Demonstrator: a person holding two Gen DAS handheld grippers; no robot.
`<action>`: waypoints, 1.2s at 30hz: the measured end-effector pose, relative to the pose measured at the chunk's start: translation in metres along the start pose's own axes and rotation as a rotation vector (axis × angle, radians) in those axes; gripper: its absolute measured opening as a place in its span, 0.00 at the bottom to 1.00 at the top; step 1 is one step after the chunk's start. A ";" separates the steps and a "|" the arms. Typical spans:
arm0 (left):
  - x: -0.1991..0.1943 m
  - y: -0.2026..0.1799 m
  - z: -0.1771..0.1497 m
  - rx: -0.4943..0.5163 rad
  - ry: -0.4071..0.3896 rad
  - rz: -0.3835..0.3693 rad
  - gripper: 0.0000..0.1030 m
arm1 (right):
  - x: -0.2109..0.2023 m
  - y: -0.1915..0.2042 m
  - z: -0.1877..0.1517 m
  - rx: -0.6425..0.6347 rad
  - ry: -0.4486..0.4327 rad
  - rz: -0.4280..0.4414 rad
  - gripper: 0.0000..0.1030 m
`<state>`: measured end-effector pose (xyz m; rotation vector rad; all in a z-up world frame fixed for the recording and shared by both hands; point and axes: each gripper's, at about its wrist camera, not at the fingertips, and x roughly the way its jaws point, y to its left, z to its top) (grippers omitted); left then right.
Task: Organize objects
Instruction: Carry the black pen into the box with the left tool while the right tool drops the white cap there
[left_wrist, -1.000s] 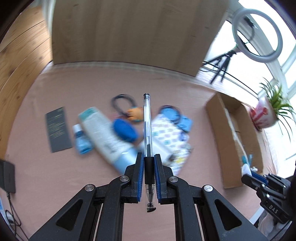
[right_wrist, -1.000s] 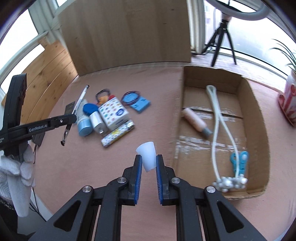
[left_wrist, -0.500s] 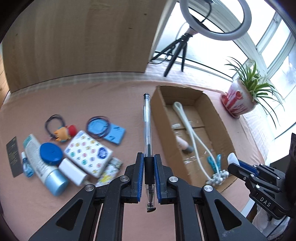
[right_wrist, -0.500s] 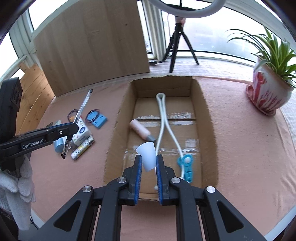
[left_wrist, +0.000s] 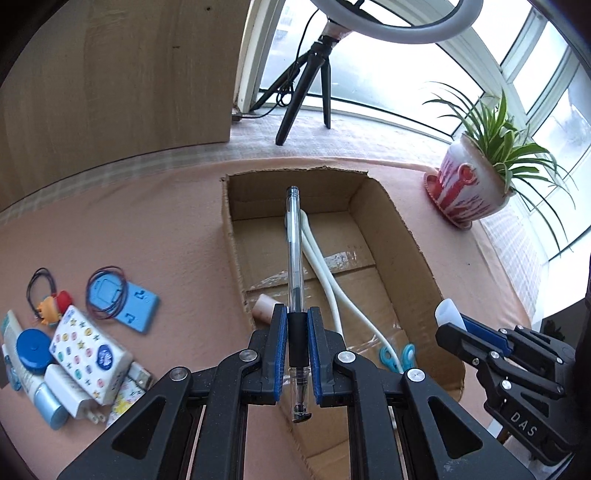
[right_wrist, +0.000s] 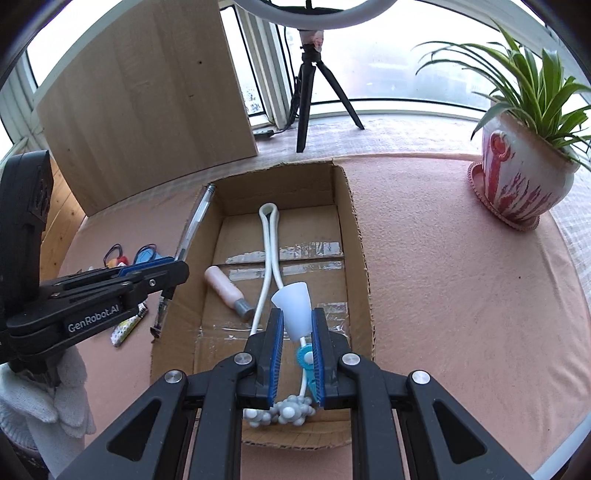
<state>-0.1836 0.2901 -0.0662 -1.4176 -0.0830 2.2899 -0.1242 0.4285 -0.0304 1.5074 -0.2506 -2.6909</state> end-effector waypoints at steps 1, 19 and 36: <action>0.004 -0.001 0.001 0.001 0.005 0.002 0.11 | 0.003 -0.002 0.000 0.003 0.005 0.001 0.13; 0.026 -0.018 -0.002 0.046 0.021 0.042 0.39 | 0.019 -0.013 -0.009 0.023 0.038 -0.008 0.34; -0.027 0.048 -0.006 -0.039 -0.006 0.080 0.39 | -0.019 0.010 -0.022 0.072 -0.008 0.045 0.34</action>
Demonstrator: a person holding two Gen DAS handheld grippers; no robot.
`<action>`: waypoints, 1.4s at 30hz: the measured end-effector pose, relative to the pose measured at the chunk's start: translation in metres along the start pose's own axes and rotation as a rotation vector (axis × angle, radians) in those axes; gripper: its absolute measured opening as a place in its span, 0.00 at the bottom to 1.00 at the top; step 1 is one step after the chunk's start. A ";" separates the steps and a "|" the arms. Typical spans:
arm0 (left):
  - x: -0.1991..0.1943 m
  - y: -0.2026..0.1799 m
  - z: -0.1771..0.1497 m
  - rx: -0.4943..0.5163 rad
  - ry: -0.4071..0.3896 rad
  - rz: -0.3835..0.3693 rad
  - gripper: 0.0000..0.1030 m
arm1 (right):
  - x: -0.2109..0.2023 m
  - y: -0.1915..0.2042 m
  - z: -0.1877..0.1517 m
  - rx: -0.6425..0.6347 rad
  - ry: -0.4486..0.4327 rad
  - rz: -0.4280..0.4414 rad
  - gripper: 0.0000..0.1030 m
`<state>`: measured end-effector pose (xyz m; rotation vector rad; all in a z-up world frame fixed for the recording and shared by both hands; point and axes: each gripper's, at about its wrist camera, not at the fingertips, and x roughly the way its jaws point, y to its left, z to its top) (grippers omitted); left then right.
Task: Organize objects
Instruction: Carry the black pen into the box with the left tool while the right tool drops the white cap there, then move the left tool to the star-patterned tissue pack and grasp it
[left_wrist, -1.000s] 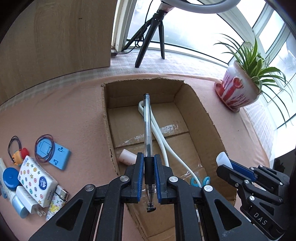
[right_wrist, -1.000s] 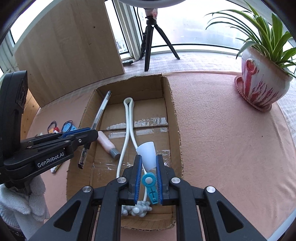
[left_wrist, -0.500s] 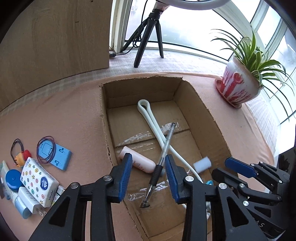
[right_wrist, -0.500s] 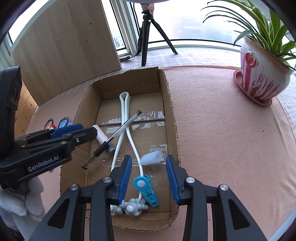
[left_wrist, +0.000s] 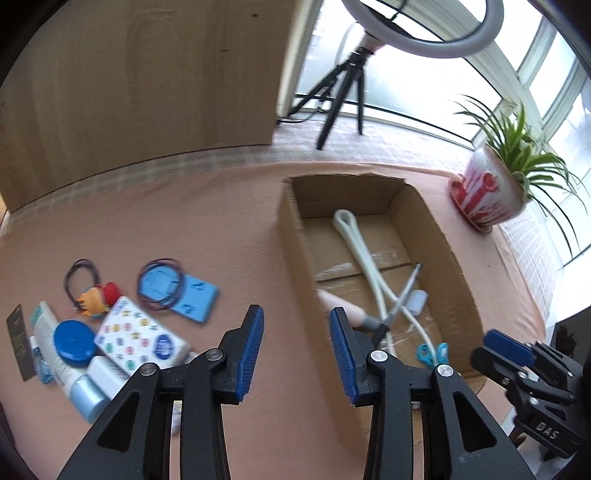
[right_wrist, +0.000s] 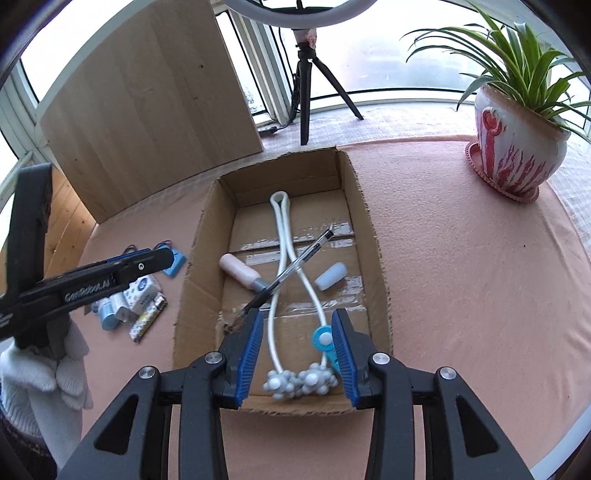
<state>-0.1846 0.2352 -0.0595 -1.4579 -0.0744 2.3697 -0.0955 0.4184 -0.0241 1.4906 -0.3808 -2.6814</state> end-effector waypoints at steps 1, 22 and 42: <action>-0.001 0.007 0.000 -0.011 0.004 0.005 0.39 | -0.003 0.003 -0.002 0.004 -0.004 0.007 0.34; 0.034 0.141 0.015 -0.200 0.127 0.119 0.42 | -0.022 0.033 -0.029 0.019 -0.009 0.048 0.37; 0.045 0.073 -0.037 0.072 0.203 0.025 0.40 | -0.013 0.051 -0.028 -0.006 0.017 0.078 0.37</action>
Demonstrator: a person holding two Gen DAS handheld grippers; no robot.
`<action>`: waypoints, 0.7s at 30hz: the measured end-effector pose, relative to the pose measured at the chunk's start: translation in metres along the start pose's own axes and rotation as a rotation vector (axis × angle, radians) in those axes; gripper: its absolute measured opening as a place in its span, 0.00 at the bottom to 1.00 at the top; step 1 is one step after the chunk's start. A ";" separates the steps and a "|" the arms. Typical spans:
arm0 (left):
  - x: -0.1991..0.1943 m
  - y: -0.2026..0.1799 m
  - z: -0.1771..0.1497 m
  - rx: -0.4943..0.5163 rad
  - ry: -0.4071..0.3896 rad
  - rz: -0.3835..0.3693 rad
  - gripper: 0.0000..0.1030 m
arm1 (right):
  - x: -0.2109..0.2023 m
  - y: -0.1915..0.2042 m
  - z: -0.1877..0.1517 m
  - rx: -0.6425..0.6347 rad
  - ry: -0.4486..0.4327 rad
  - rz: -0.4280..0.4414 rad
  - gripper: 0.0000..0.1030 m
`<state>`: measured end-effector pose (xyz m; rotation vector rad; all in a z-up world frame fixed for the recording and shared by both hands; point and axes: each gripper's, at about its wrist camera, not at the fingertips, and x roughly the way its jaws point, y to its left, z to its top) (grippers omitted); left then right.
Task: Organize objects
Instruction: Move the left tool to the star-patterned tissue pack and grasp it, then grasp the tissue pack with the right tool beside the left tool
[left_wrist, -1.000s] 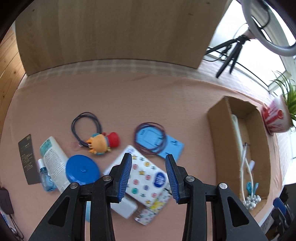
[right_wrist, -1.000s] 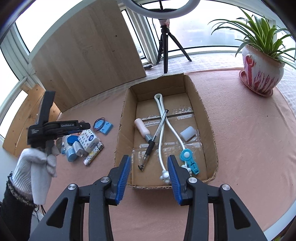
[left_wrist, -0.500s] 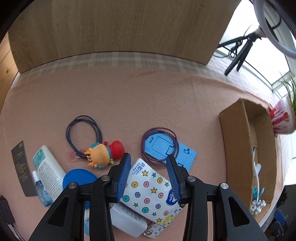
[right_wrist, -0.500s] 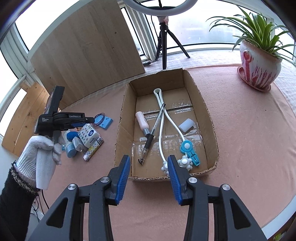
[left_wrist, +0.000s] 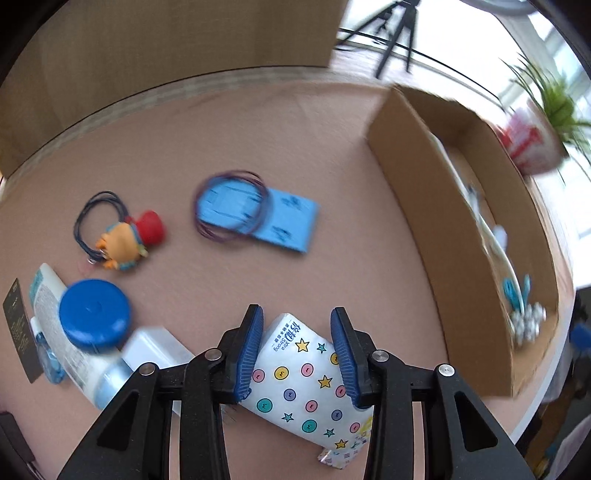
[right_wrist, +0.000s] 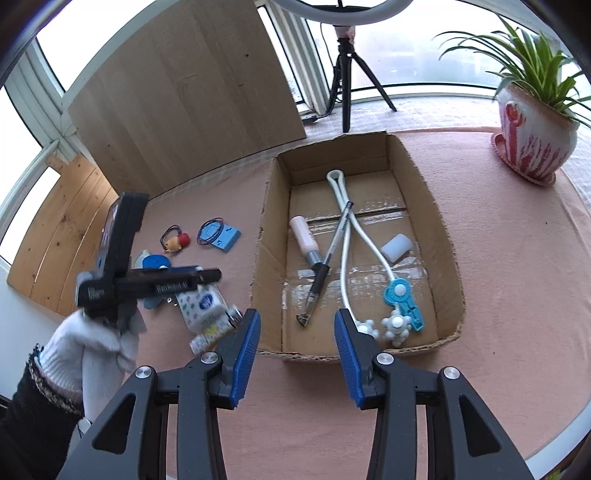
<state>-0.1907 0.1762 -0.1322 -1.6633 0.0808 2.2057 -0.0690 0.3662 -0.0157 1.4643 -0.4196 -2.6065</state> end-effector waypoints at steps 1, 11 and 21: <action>0.000 -0.006 -0.006 0.024 0.004 -0.005 0.40 | 0.001 0.003 0.000 -0.005 0.003 0.006 0.37; -0.015 -0.035 -0.065 0.195 -0.019 -0.018 0.40 | 0.022 0.030 -0.009 -0.046 0.058 0.064 0.37; -0.063 0.023 -0.106 -0.060 -0.110 -0.057 0.51 | 0.046 0.059 -0.018 -0.125 0.146 0.133 0.37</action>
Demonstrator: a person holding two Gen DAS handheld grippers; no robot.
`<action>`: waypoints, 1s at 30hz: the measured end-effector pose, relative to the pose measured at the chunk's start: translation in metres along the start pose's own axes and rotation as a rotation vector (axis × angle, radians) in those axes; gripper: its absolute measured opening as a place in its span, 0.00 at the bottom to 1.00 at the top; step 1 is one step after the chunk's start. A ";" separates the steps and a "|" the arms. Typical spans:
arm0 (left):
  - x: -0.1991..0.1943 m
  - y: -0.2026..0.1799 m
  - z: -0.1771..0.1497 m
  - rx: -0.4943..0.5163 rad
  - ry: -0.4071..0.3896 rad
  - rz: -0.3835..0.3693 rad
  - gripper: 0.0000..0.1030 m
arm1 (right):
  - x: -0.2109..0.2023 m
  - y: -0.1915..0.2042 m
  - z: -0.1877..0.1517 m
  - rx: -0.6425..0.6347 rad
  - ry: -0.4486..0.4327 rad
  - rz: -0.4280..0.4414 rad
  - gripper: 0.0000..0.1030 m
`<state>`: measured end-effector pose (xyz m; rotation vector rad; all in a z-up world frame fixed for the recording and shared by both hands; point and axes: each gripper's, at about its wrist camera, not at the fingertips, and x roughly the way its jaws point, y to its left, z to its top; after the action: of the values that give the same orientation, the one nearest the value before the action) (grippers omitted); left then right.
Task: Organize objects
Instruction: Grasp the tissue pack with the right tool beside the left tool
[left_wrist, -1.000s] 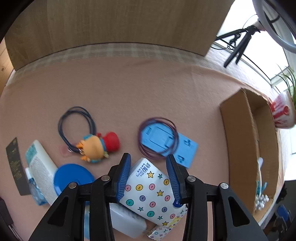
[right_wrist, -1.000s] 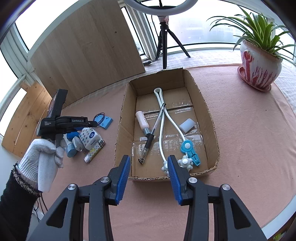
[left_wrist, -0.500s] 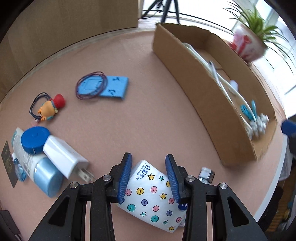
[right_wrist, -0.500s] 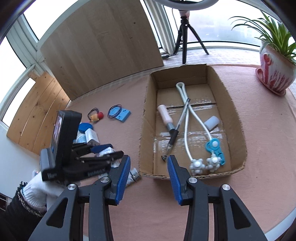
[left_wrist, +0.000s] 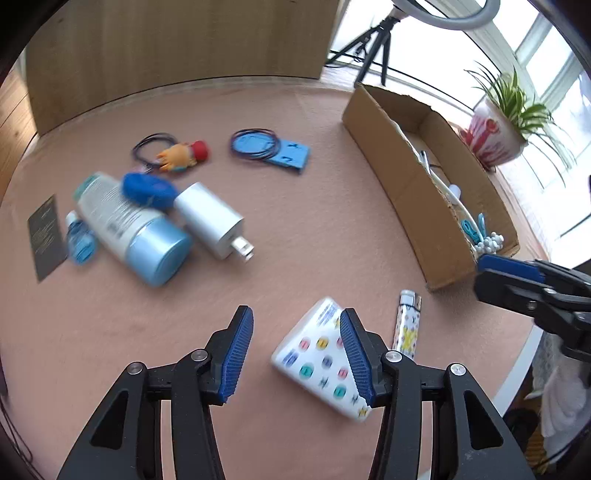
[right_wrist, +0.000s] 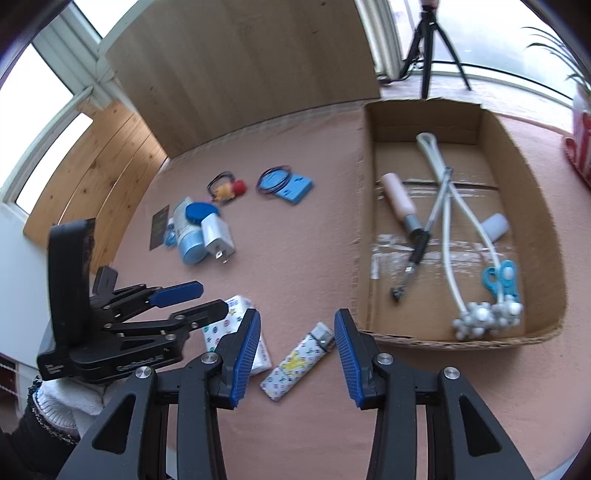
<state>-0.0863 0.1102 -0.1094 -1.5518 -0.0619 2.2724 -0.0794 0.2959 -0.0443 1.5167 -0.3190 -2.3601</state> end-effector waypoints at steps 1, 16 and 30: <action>-0.002 0.001 -0.003 -0.011 0.001 -0.004 0.51 | 0.004 0.003 0.000 -0.011 0.015 0.009 0.37; 0.000 -0.015 -0.057 -0.098 0.055 -0.157 0.51 | 0.071 0.024 -0.002 -0.058 0.254 0.130 0.37; 0.000 -0.017 -0.055 -0.101 0.043 -0.165 0.49 | 0.085 0.035 -0.012 -0.065 0.284 0.147 0.37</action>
<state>-0.0312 0.1160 -0.1264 -1.5830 -0.2862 2.1364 -0.0967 0.2308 -0.1080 1.7067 -0.2724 -1.9915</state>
